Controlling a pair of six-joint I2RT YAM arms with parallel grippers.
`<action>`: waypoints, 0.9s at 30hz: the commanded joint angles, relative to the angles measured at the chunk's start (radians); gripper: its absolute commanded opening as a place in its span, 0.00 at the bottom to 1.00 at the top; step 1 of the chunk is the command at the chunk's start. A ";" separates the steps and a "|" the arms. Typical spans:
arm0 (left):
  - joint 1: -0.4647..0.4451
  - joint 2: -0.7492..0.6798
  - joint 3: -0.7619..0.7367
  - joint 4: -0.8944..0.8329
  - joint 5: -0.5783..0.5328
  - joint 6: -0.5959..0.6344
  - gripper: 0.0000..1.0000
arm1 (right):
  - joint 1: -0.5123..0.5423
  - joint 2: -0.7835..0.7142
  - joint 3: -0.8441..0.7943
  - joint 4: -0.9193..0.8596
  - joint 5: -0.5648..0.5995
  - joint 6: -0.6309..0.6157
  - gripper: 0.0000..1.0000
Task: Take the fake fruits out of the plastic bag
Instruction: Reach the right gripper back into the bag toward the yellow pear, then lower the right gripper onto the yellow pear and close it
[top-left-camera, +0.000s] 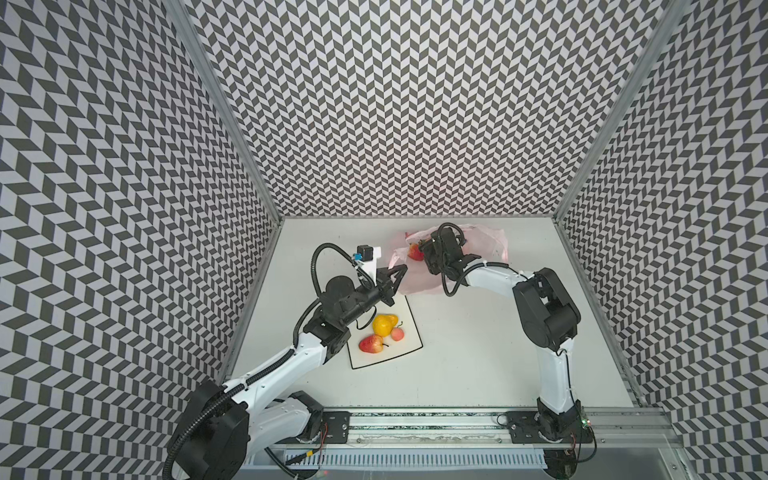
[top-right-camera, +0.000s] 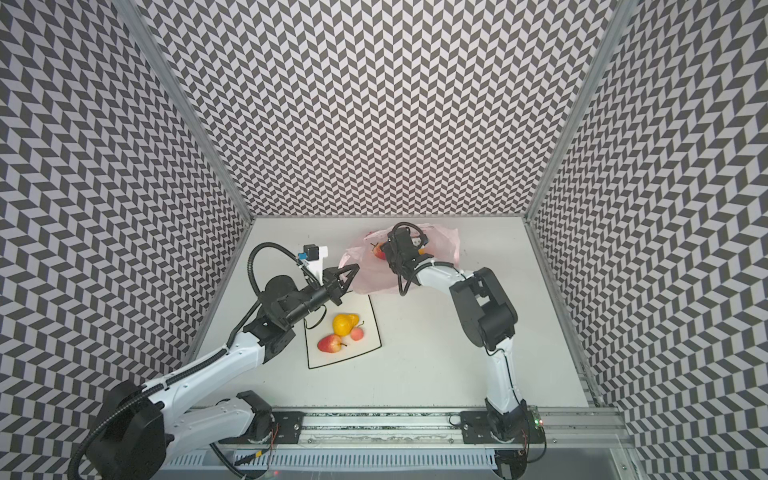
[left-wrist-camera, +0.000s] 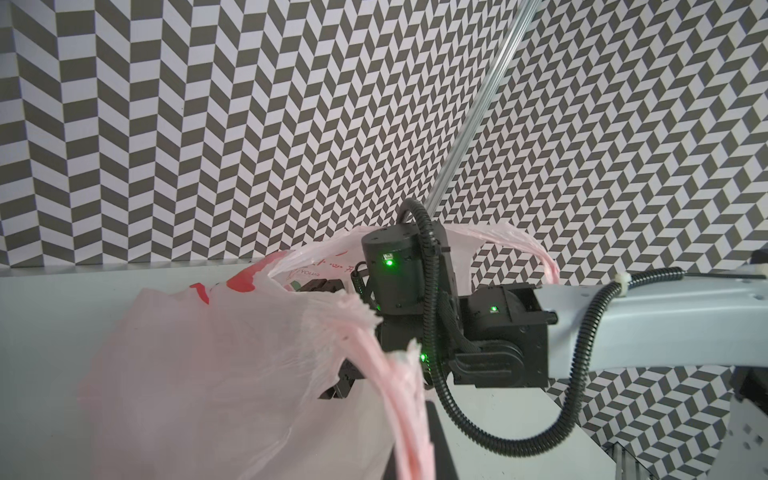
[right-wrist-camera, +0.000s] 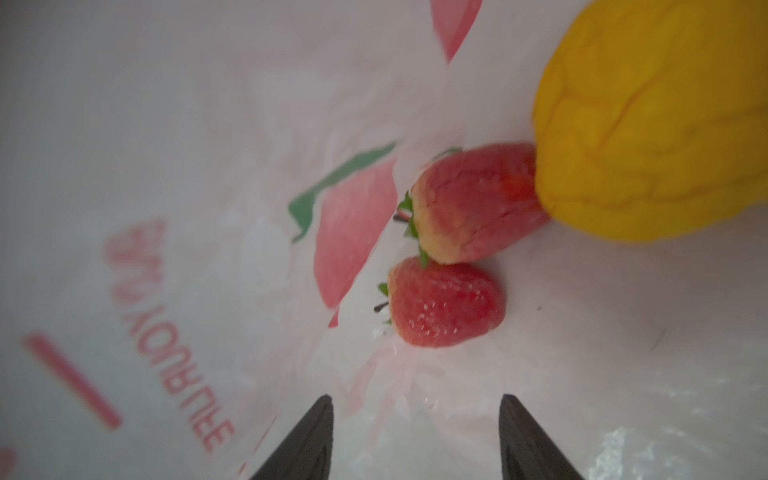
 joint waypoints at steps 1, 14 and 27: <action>-0.018 -0.025 -0.016 -0.004 0.019 0.025 0.00 | -0.032 0.009 0.040 -0.075 0.077 -0.061 0.66; -0.123 -0.001 -0.055 0.055 0.016 0.009 0.00 | -0.141 0.002 -0.036 -0.081 0.014 -0.205 0.81; -0.210 0.017 -0.069 0.057 0.012 -0.010 0.00 | -0.176 0.113 0.091 -0.158 0.019 -0.306 0.80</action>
